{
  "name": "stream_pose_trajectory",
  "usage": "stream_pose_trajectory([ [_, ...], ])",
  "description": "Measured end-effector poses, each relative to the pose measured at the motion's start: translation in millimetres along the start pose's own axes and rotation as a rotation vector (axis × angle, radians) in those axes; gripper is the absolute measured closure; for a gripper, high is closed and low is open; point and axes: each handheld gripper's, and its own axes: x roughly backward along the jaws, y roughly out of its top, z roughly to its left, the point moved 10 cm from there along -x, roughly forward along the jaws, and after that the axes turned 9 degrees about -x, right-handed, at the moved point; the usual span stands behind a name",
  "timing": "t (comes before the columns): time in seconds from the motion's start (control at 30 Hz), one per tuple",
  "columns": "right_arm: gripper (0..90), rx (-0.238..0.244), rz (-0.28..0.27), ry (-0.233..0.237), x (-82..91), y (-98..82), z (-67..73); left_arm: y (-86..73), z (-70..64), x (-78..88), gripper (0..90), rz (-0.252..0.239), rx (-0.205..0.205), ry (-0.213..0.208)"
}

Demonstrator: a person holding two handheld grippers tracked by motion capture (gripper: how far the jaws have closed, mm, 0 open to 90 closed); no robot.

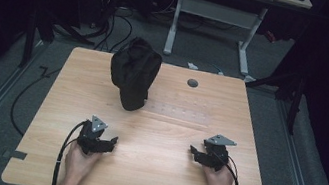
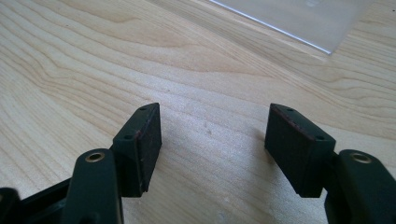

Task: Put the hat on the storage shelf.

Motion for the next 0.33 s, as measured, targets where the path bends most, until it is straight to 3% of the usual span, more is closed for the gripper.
stream_pose_trajectory([
  [0.33, 36.4, 0.000, 0.000, 0.000, 0.0, 0.0, -0.1, 0.7, 0.9, 0.1, 24.1, -0.003, 0.006, 0.004],
])
